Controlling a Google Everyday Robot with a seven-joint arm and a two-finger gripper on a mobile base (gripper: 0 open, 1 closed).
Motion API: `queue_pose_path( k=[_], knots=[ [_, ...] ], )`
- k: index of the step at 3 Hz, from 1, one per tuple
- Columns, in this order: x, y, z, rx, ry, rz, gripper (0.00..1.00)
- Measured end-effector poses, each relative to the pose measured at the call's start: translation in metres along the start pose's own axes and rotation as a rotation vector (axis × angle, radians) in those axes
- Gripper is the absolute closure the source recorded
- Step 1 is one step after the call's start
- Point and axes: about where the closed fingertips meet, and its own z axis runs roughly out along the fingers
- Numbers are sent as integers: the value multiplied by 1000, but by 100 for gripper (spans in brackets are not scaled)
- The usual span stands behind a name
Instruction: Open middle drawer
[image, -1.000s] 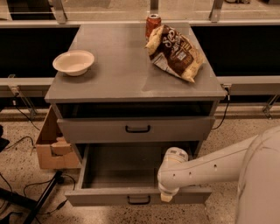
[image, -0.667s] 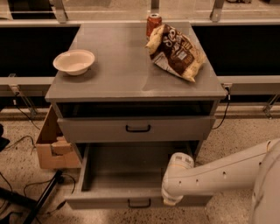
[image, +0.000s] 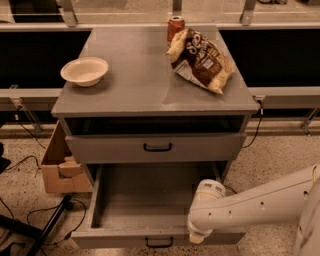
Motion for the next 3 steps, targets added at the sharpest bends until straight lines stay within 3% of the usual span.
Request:
queue_pose_path(
  k=[1,2,3],
  knots=[
    [0,0,0,0,0,0,100],
    [10,14,-3,-8,-3,11,100],
    [9,14,-3,-8,-3,11,84]
  ],
)
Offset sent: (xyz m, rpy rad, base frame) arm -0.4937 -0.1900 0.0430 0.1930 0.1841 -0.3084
